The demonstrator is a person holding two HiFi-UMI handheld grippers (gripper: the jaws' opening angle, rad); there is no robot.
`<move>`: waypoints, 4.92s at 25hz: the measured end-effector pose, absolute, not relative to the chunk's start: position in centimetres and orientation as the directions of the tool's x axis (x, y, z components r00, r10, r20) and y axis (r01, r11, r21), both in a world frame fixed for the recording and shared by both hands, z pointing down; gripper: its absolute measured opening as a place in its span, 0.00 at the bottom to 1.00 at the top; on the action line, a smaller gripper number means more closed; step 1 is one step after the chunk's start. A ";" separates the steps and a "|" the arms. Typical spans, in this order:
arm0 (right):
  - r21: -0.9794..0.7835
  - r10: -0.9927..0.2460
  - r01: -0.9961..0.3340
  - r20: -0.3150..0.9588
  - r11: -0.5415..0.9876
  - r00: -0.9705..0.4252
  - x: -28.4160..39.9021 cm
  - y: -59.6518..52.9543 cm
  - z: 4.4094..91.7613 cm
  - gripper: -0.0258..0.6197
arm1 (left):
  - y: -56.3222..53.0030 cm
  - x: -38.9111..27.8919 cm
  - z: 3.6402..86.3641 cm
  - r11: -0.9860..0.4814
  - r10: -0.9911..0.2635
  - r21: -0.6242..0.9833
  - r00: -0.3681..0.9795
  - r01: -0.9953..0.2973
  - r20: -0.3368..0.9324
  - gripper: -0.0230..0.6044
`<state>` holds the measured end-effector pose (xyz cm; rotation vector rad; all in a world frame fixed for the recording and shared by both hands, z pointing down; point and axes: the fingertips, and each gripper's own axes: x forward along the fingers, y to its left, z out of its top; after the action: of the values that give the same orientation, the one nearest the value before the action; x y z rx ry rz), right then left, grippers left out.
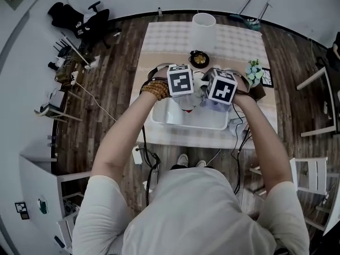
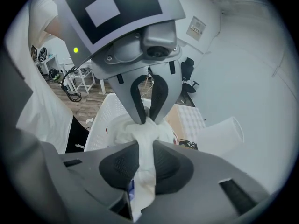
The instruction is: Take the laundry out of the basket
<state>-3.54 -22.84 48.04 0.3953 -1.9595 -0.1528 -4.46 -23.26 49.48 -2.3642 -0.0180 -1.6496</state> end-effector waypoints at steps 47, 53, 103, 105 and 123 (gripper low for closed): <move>0.255 -0.481 -0.692 0.864 0.675 -0.151 27.8 -9.8 47.4 0.18 | -9.9 27.1 48.4 -0.810 0.137 -0.171 0.466 0.560 0.874 0.14; 0.184 -0.424 -0.700 0.887 0.690 -0.185 28.0 -9.8 53.4 0.18 | -9.9 27.3 54.5 -0.829 0.149 -0.118 0.420 0.547 0.895 0.14; 0.035 -0.481 -0.821 0.824 0.570 -0.299 28.4 -11.1 60.9 0.27 | -13.6 23.9 59.0 -0.962 -0.061 -0.202 0.579 0.183 0.813 0.22; 0.032 -0.525 -0.830 0.788 0.557 -0.322 27.5 -11.9 59.2 0.27 | -14.2 23.0 57.1 -0.977 -0.084 -0.189 0.647 0.094 0.758 0.22; -0.045 -0.817 -0.835 0.187 0.548 -0.546 12.4 -11.2 37.6 0.13 | -13.2 8.4 38.6 -0.909 -0.412 0.030 0.906 -0.417 0.100 0.07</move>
<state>12.44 -11.21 37.56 1.4158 -2.6353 0.1936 8.36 -13.17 38.64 -3.1162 0.6777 -0.1458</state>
